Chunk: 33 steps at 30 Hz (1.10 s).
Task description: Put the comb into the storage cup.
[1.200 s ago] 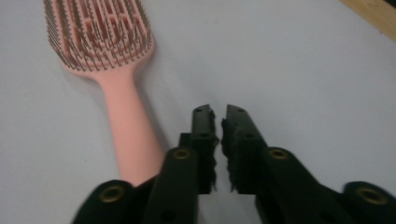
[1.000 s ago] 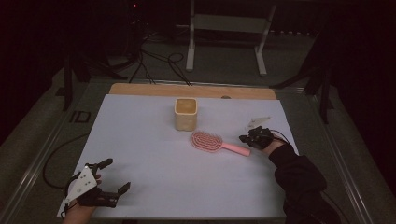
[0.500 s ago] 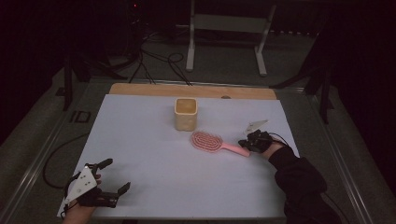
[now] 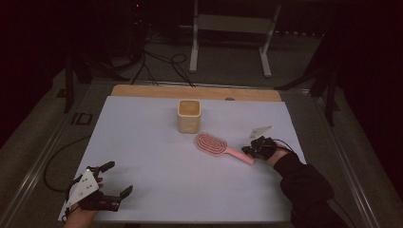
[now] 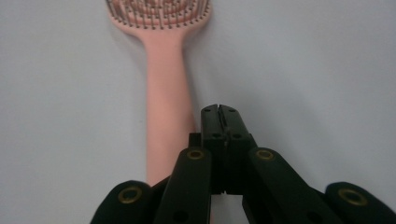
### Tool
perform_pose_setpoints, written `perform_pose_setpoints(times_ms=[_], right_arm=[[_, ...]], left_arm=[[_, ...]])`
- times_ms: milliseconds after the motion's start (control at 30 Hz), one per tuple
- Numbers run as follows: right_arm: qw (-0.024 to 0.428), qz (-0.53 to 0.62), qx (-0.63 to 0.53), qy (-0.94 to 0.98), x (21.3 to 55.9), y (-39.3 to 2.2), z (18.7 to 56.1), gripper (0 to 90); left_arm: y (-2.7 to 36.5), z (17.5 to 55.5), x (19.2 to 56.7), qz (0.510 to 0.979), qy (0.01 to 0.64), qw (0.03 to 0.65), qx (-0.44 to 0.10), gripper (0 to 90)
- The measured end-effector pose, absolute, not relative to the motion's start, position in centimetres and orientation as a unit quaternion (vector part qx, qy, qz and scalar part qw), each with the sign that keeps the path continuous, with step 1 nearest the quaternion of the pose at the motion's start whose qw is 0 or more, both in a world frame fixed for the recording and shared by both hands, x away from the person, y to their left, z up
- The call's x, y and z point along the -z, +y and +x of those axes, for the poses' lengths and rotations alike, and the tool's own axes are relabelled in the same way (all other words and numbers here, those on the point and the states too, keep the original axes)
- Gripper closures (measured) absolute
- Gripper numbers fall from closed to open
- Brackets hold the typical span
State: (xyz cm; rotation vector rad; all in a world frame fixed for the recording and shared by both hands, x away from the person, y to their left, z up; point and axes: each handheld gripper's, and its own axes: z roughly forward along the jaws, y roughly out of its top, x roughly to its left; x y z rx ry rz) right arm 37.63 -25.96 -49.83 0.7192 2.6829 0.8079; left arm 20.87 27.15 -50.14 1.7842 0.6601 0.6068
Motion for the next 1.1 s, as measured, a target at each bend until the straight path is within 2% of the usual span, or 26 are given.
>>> perform_pose_setpoints(times_ms=[1100], right_arm=[[0.105,0.233,-0.293,0.921,50.0,-25.3,33.7,90.0]], left_arm=[[27.0,20.9,50.2,0.752,0.277,0.542,-0.254,0.0]])
